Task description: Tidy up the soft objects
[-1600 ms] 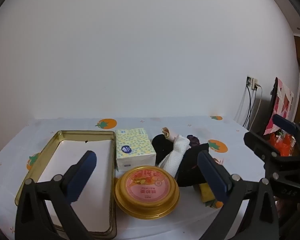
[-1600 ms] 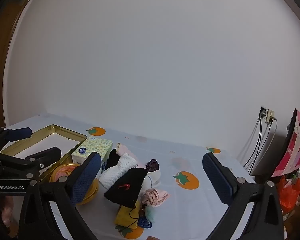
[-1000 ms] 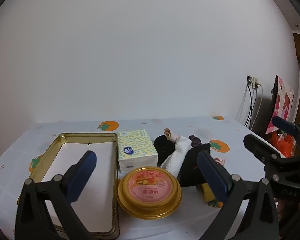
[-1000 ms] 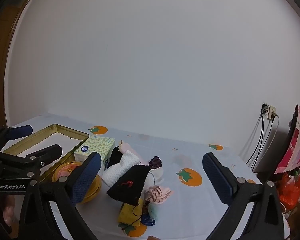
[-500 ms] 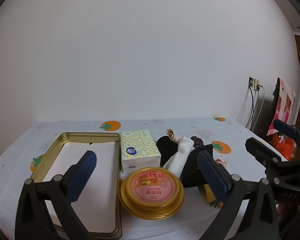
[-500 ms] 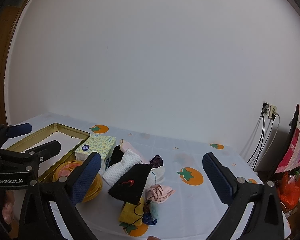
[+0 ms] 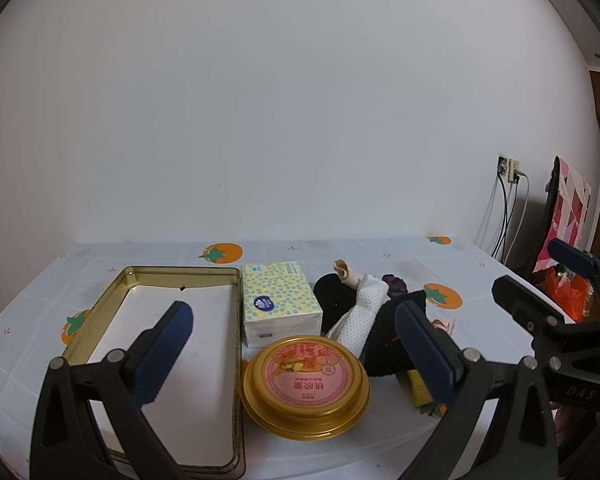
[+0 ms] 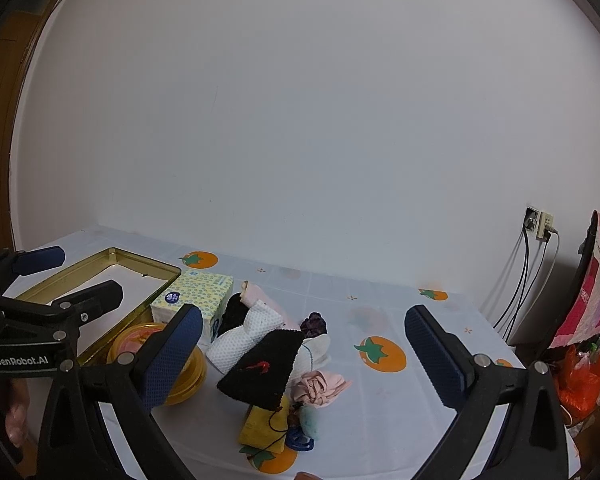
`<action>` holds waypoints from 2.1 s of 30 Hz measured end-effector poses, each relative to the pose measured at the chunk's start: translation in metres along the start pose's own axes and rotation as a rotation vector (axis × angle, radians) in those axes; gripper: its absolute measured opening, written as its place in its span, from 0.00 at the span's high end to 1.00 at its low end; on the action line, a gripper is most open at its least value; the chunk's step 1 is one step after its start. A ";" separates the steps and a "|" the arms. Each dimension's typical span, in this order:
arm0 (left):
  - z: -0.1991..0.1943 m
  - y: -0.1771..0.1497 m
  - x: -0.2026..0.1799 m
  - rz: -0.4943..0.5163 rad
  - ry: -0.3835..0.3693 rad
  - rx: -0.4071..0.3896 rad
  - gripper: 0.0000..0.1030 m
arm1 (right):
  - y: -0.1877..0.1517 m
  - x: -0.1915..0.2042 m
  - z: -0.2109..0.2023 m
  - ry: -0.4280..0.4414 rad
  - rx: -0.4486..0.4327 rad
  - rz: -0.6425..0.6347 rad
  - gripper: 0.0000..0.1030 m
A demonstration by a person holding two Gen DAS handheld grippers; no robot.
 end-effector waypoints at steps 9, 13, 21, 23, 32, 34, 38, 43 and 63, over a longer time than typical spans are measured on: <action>0.000 0.000 0.001 -0.003 0.000 0.002 0.00 | -0.002 0.001 0.000 0.007 0.009 0.000 0.01; 0.000 -0.001 0.000 -0.001 0.000 0.004 0.00 | -0.003 0.000 0.000 0.010 0.013 0.005 0.01; 0.001 -0.005 -0.001 0.003 0.000 0.007 0.00 | -0.004 -0.002 0.000 0.008 0.015 0.009 0.01; 0.001 -0.006 -0.002 0.003 0.000 0.007 0.00 | -0.004 -0.001 0.000 0.008 0.015 0.008 0.01; 0.005 -0.012 -0.006 0.014 -0.002 0.017 0.00 | -0.008 -0.004 0.001 0.002 0.020 0.017 0.01; 0.007 -0.014 -0.008 0.019 -0.002 0.022 0.00 | -0.011 -0.007 0.001 -0.001 0.022 0.022 0.01; 0.013 -0.020 -0.014 0.033 -0.003 0.038 0.00 | -0.018 -0.014 0.004 -0.004 0.030 0.043 0.01; 0.020 -0.026 -0.021 0.050 -0.008 0.056 0.00 | -0.028 -0.023 0.009 -0.019 0.052 0.054 0.01; 0.043 -0.049 -0.058 0.156 -0.022 0.117 0.00 | -0.104 -0.051 0.053 0.036 0.279 0.133 0.21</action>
Point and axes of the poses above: each gripper's, at about its wrist camera, not at the fingertips, and z roughly the way its jaws point, x to its left, y to its top, the point moved 10 cm from there along z, roughly the way its jaws point, and after that the axes turned 5 degrees about y, right-handed, at the moved point
